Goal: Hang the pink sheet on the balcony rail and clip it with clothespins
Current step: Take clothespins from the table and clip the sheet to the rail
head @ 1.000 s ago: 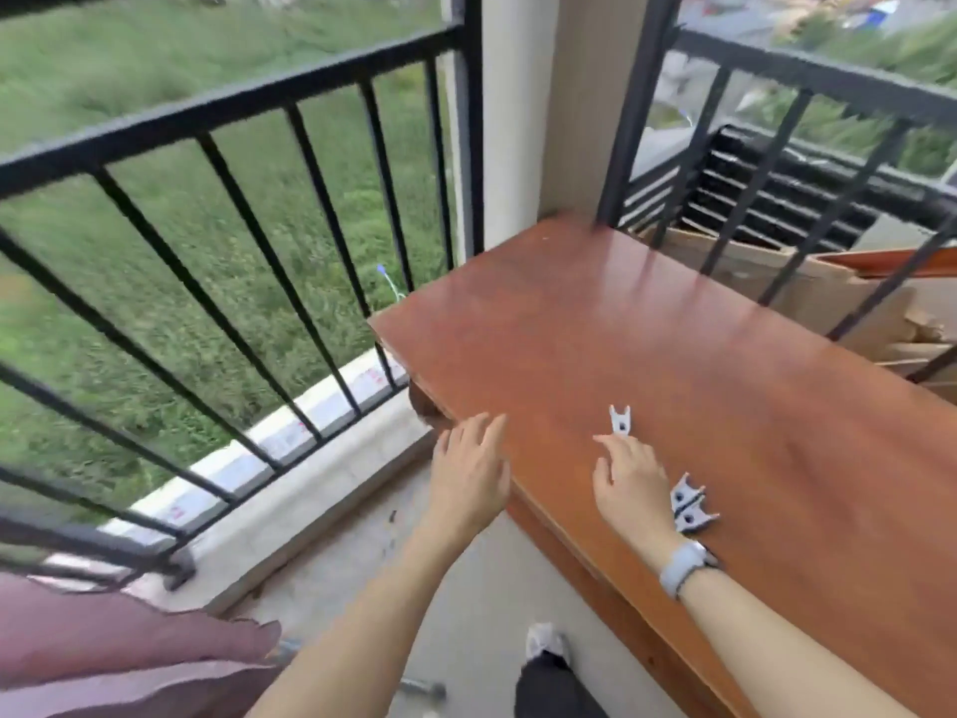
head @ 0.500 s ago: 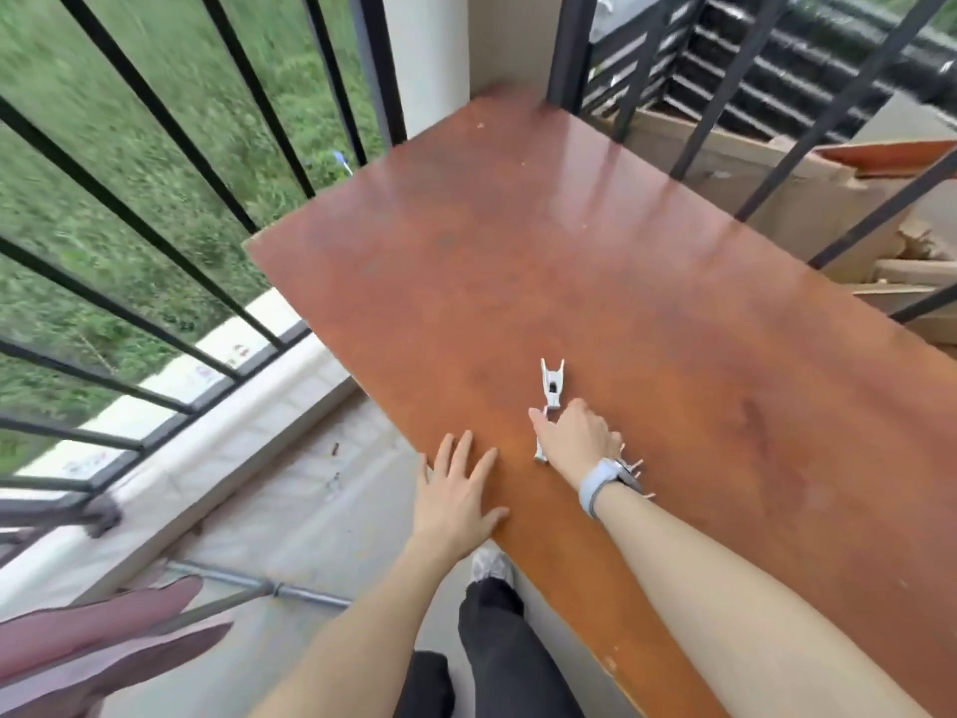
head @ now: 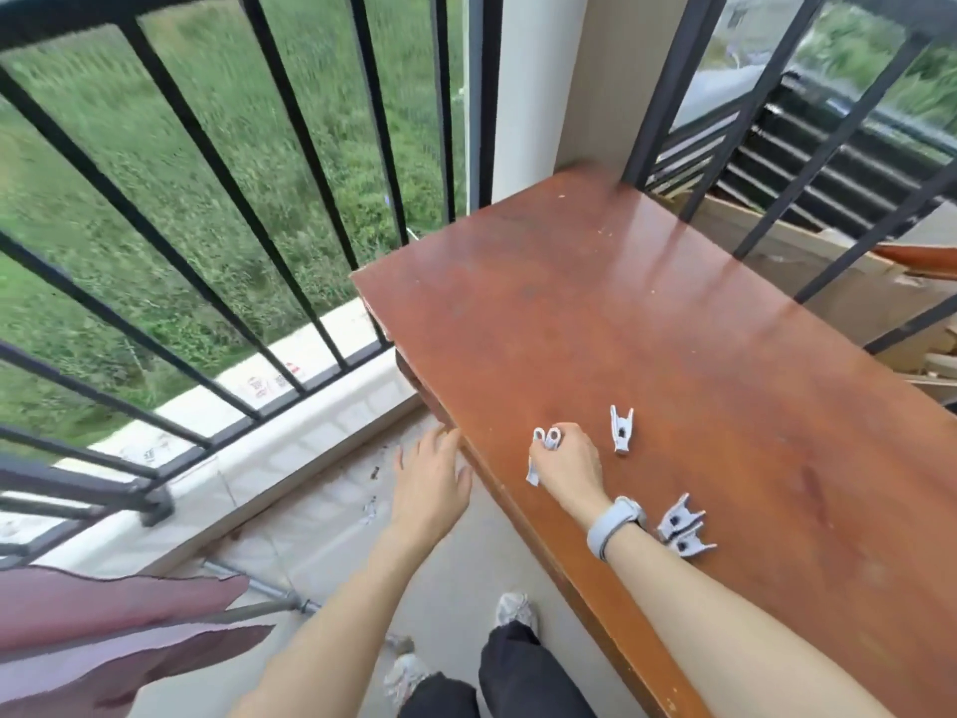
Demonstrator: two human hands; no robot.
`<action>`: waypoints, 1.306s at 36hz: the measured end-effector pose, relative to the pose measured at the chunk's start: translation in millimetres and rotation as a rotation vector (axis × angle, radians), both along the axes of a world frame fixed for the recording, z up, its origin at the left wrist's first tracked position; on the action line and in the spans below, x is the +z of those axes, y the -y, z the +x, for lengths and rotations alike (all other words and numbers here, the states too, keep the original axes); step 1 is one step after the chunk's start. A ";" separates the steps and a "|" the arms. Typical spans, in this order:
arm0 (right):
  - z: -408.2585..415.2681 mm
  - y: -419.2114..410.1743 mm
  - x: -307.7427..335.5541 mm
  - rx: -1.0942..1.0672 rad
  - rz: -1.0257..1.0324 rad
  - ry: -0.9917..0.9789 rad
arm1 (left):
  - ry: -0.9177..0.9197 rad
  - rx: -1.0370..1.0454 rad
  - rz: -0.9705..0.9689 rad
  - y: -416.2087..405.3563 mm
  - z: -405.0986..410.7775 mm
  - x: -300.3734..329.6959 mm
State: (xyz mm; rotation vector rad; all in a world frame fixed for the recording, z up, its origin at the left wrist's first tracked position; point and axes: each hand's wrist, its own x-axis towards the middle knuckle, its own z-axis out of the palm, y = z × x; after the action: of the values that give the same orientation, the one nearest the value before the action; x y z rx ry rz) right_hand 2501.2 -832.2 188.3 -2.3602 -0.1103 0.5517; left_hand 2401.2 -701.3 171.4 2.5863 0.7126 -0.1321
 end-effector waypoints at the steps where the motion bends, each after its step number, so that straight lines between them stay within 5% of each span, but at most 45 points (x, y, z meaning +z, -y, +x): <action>1: -5.6 -12.0 10.0 0.028 0.047 0.019 | 0.044 0.028 0.026 -13.1 -5.1 9.9; 15: -130.4 -191.6 121.7 0.443 0.733 -0.117 | 0.744 0.564 0.420 -130.3 -183.4 167.6; 24: -190.7 -267.2 167.1 0.835 0.879 -0.243 | 0.908 1.046 0.764 -143.2 -256.7 213.5; 32: -229.6 -344.8 218.9 1.219 0.916 -0.290 | 0.837 1.197 1.078 -143.8 -276.5 240.3; 37: -255.7 -385.5 233.1 1.418 0.856 -0.071 | 0.773 1.336 1.153 -150.7 -289.8 237.7; 40: -263.7 -400.4 229.9 1.431 0.793 0.062 | 0.870 1.412 1.001 -149.4 -293.1 238.2; 47: -260.5 -352.1 214.1 1.459 1.042 0.016 | 0.958 1.220 0.908 -138.1 -284.0 240.9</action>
State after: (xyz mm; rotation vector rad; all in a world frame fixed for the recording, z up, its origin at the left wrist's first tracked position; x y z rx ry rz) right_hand 2240.7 -480.1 402.3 -0.9306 -1.7070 0.7988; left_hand 2117.2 -563.2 412.3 1.8635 1.9578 1.9556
